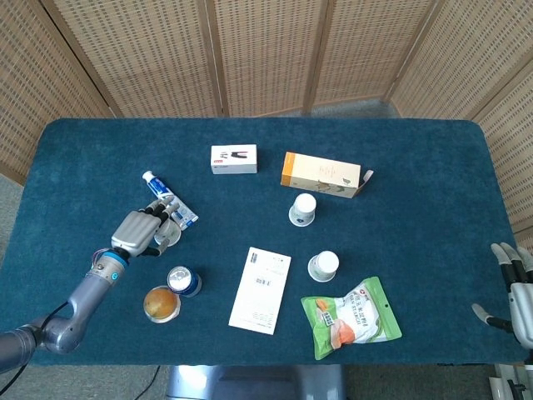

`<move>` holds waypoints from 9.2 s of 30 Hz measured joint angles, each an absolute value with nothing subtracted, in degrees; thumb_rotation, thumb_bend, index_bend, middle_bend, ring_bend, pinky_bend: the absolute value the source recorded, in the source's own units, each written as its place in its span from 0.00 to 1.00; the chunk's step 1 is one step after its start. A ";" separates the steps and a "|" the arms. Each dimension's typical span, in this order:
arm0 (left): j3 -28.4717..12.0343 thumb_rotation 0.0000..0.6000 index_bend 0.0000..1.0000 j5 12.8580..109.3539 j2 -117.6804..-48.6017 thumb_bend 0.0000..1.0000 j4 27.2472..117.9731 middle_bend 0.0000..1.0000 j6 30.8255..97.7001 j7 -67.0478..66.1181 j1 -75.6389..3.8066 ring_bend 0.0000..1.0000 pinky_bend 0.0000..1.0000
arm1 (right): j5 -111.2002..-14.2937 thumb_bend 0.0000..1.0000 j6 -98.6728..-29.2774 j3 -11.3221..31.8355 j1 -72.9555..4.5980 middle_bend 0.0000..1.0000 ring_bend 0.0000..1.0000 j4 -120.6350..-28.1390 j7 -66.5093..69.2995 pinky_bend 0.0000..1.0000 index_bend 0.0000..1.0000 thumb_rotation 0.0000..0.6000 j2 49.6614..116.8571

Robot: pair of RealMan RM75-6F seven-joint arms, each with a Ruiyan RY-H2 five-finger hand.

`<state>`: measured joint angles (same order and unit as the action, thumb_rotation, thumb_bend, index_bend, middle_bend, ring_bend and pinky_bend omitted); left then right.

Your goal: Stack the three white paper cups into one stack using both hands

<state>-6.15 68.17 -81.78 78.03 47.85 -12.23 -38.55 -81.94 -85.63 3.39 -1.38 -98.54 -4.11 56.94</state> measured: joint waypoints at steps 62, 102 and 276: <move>-12.72 1.00 0.28 74.21 -71.82 0.49 96.65 0.26 56.97 -5.35 -40.78 0.32 0.58 | -86.25 0.19 -83.43 1.56 -2.18 0.00 0.00 -101.89 -3.30 0.39 0.00 0.94 54.34; -17.31 1.00 0.28 67.47 -88.62 0.49 84.61 0.26 51.78 -12.48 -55.35 0.32 0.56 | -91.46 0.19 -82.69 -1.33 -2.20 0.00 0.00 -104.71 1.21 0.40 0.00 0.93 49.86; -0.18 1.00 0.00 90.64 -58.39 0.50 102.18 0.00 79.93 12.89 -17.85 0.00 0.15 | -75.10 0.26 -39.47 11.94 -49.22 0.00 0.00 -78.75 3.64 0.43 0.00 1.00 75.81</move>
